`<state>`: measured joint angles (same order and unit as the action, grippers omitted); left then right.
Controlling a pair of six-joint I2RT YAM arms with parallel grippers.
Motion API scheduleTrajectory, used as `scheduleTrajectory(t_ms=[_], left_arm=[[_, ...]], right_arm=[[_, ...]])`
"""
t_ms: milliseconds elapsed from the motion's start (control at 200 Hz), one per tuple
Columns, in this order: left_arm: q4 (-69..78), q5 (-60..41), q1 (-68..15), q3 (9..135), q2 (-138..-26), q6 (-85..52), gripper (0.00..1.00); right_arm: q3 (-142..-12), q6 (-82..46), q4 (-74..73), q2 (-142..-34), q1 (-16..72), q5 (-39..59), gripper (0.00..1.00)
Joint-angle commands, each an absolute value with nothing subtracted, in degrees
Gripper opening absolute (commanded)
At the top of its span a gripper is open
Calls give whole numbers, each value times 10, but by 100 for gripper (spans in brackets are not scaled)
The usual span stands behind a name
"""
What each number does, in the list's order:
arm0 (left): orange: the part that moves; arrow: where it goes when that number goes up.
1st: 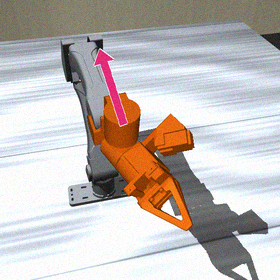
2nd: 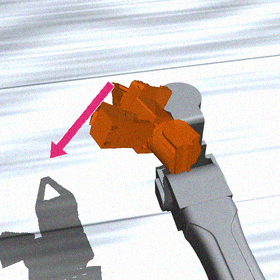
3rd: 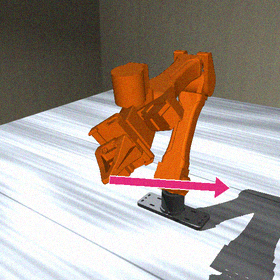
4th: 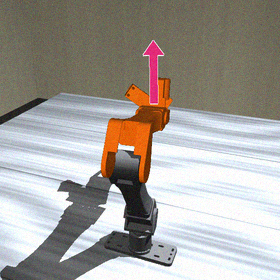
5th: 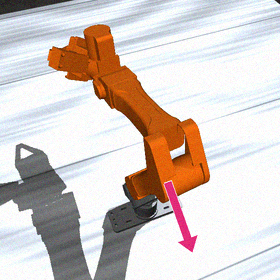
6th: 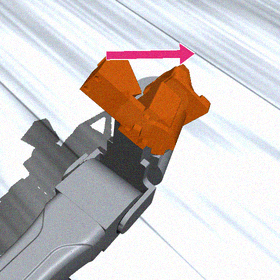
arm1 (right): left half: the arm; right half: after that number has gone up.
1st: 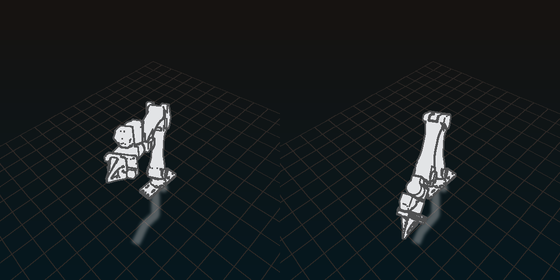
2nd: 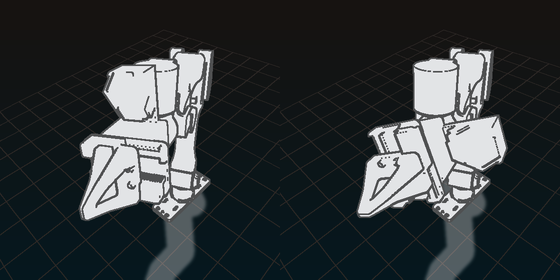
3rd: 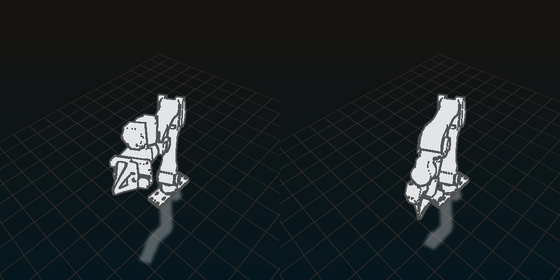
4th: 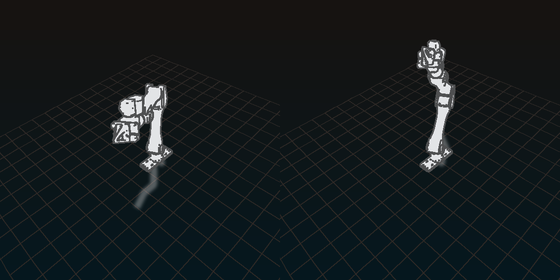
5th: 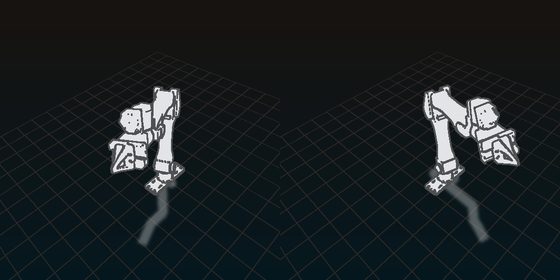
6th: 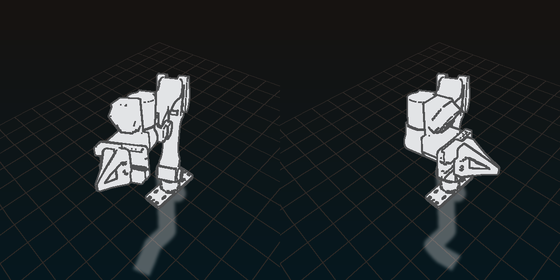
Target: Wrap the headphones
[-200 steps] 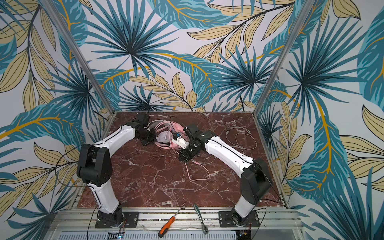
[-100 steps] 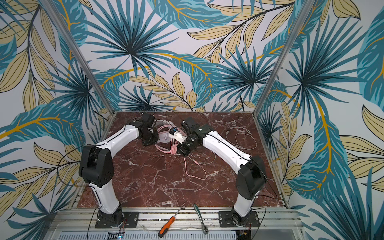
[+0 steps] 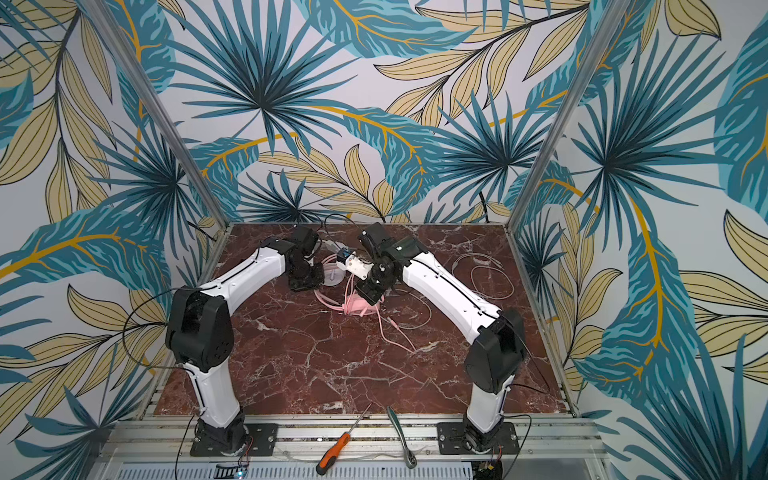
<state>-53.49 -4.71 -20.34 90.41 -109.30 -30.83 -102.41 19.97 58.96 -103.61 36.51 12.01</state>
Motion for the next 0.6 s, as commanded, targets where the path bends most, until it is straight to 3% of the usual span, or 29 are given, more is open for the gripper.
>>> scheduleTrajectory(t_ms=[0, 596], left_arm=[[-537, -51, -209, 925, -1102, -281, 0], [-574, -69, -222, 952, -1095, -203, 0]], right_arm=[[-1048, 231, 605, -1043, 360, 83, 0], [-1064, 289, 566, -1057, 348, 4, 0]])
